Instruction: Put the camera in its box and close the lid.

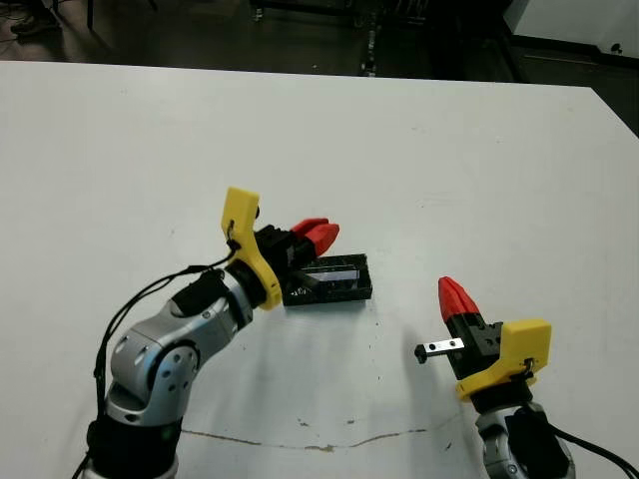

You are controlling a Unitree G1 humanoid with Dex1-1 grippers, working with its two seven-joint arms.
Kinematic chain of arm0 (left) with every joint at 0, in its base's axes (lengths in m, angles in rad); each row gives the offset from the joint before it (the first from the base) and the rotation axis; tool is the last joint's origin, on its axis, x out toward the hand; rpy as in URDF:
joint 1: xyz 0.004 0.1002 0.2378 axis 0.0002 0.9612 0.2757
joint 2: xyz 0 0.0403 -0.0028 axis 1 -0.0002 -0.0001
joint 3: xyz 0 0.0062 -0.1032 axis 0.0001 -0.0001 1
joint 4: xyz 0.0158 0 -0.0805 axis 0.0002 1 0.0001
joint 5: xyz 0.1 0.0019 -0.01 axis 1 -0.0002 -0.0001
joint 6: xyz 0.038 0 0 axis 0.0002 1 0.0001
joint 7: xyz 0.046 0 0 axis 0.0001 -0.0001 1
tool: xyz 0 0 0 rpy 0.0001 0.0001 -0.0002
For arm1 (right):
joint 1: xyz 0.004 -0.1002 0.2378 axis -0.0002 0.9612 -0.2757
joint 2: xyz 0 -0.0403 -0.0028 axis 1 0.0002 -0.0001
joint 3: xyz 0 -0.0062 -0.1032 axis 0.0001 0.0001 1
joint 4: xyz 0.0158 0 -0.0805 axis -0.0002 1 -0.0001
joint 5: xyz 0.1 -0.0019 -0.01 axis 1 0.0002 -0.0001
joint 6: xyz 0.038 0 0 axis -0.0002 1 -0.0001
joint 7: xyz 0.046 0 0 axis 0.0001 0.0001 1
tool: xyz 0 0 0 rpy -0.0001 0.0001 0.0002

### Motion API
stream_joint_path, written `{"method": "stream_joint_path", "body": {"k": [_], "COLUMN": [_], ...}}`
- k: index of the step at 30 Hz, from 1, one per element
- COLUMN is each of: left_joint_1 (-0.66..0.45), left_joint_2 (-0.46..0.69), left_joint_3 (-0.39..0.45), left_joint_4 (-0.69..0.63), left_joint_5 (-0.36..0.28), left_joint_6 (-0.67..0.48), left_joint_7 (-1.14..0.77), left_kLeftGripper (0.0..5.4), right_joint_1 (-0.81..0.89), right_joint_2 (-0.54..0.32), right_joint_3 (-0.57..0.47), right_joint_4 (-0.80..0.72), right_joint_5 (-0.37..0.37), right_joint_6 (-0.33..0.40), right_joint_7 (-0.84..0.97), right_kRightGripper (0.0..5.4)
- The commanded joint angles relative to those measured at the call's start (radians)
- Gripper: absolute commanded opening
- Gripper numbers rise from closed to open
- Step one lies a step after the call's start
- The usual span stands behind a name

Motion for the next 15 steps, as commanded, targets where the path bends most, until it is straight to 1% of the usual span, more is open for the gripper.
{"method": "stream_joint_path", "body": {"k": [1,3,6,15], "left_joint_1": [0.034,0.037,0.035,0.067], "left_joint_2": [-0.008,-0.010,-0.021,-0.032], "left_joint_3": [-0.025,-0.040,-0.057,-0.140], "left_joint_4": [0.030,0.056,0.085,0.240], "left_joint_5": [0.022,0.041,0.068,0.179], "left_joint_6": [-0.007,-0.010,0.020,-0.005], "left_joint_7": [0.013,0.021,0.062,0.090], "left_kLeftGripper": [0.01,0.01,0.01,0.01], "right_joint_1": [0.016,0.018,0.018,0.019], "right_joint_2": [0.004,0.006,0.005,0.005], "right_joint_3": [0.003,0.005,0.007,0.009], "right_joint_4": [0.008,0.005,0.003,0.007], "right_joint_5": [-0.010,-0.010,-0.006,0.016], "right_joint_6": [-0.016,-0.012,-0.006,-0.003], "right_joint_7": [-0.015,-0.018,-0.017,-0.011], "right_kRightGripper": [0.00,0.00,0.00,0.00]}}
